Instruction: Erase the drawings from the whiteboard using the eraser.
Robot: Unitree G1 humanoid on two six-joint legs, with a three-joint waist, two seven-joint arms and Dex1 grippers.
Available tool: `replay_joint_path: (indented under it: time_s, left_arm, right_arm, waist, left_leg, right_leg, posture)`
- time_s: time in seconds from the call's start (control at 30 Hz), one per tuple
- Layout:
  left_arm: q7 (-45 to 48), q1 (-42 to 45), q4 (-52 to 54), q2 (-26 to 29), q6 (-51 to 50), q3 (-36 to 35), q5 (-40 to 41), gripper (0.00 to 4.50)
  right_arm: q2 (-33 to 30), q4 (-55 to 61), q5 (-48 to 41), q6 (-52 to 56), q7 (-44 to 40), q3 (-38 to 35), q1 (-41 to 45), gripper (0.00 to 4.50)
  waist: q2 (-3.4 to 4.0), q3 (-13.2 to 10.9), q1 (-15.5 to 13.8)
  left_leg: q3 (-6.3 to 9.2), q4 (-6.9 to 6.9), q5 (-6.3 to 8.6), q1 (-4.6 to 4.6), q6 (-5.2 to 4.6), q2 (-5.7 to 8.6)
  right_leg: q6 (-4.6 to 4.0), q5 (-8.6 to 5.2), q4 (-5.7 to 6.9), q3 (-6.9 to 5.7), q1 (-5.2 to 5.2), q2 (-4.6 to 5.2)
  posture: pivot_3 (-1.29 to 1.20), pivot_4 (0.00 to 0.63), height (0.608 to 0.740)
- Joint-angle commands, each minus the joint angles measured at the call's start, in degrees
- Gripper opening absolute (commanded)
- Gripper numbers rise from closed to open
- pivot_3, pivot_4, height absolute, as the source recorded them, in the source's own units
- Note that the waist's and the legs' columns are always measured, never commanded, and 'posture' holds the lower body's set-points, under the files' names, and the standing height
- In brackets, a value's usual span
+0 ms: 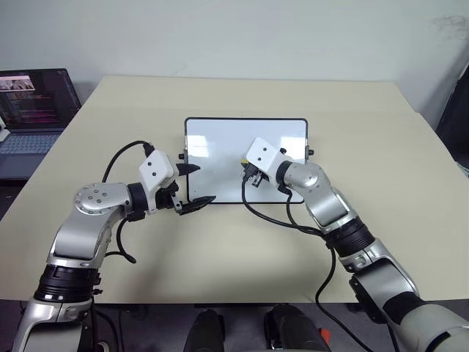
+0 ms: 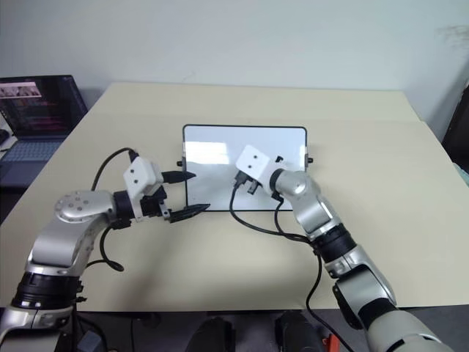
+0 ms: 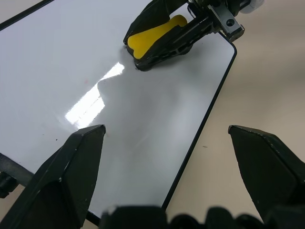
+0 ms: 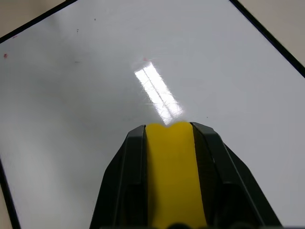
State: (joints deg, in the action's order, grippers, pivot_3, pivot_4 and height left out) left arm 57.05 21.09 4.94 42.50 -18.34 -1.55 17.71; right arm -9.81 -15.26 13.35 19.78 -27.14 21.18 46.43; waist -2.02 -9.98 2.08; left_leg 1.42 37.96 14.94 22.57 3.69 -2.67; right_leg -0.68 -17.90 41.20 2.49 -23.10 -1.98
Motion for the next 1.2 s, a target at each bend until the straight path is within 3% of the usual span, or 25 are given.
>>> replay_joint_path:
  time_s: [0.03,0.33,0.53,0.73,0.9,1.03,1.2]
  left_arm:
    - [0.3,0.9,1.2,0.2,0.9,-0.5,0.4,4.5]
    - [0.4,1.5,0.6,-0.2,1.0,0.0,0.3,4.5]
    - [0.9,2.4,-0.1,-0.9,1.2,0.6,0.4,4.5]
    - [1.4,2.8,0.4,-1.9,0.9,0.7,1.2,4.5]
    - [2.9,3.4,0.9,-3.1,0.5,1.5,2.4,4.5]
    - [4.4,5.2,0.2,-4.2,0.9,3.0,2.4,4.5]
    - [5.5,6.0,-0.4,-4.9,1.3,3.9,2.1,4.5]
  right_arm:
    - [-1.4,-4.1,1.3,-0.7,4.9,-3.8,2.0,0.99]
    - [-2.8,1.9,-0.3,4.6,-2.1,-1.1,-3.4,0.99]
    - [-0.4,11.0,-4.7,5.2,1.7,-8.4,-5.1,0.99]
    - [-0.4,33.9,-16.9,16.6,-3.1,-14.2,-14.6,0.99]
    - [-6.4,47.6,-20.3,21.5,-4.5,-16.1,-27.5,0.99]
    - [-7.9,49.5,-20.6,19.4,-2.0,-18.4,-37.3,0.99]
    - [-8.2,49.6,-20.0,18.2,0.2,-17.9,-39.5,0.99]
  waist:
    - [0.0,0.0,0.0]
    - [-0.01,0.0,-0.2]
    - [0.01,0.0,-0.2]
    - [0.03,0.0,-0.4]
    - [0.05,-0.1,-0.3]
    - [0.04,-0.1,-0.3]
    - [0.06,-0.1,0.7]
  left_leg:
    - [0.0,0.0,-0.02,0.01,-0.03,0.01]
    - [-0.01,-0.01,-0.04,0.08,-0.05,0.03]
    - [-0.01,-0.02,-0.04,0.09,-0.05,0.0]
    - [0.08,-0.14,-0.01,0.39,-0.04,0.01]
    - [0.07,-0.2,0.05,0.4,-0.02,0.01]
    - [0.01,-0.13,0.05,0.38,-0.02,0.06]
    - [-0.07,-0.1,0.03,0.21,-0.01,0.07]
  right_leg:
    - [0.0,0.01,0.0,0.0,0.0,0.0]
    - [0.0,0.04,-0.09,0.02,-0.01,0.02]
    - [0.0,0.03,-0.08,-0.03,-0.03,-0.01]
    - [0.03,0.01,-0.35,-0.07,-0.17,0.03]
    - [0.08,-0.06,-0.45,-0.05,-0.17,0.04]
    - [0.11,-0.08,-0.4,-0.08,-0.13,0.04]
    - [0.37,-0.21,-0.29,0.11,-0.11,-0.08]
  posture:
    - [0.0,0.15,0.74]
    - [0.0,0.15,0.74]
    - [0.0,0.15,0.74]
    - [0.0,0.15,0.74]
    - [0.0,0.15,0.74]
    - [0.0,0.15,0.74]
    - [0.0,0.15,0.74]
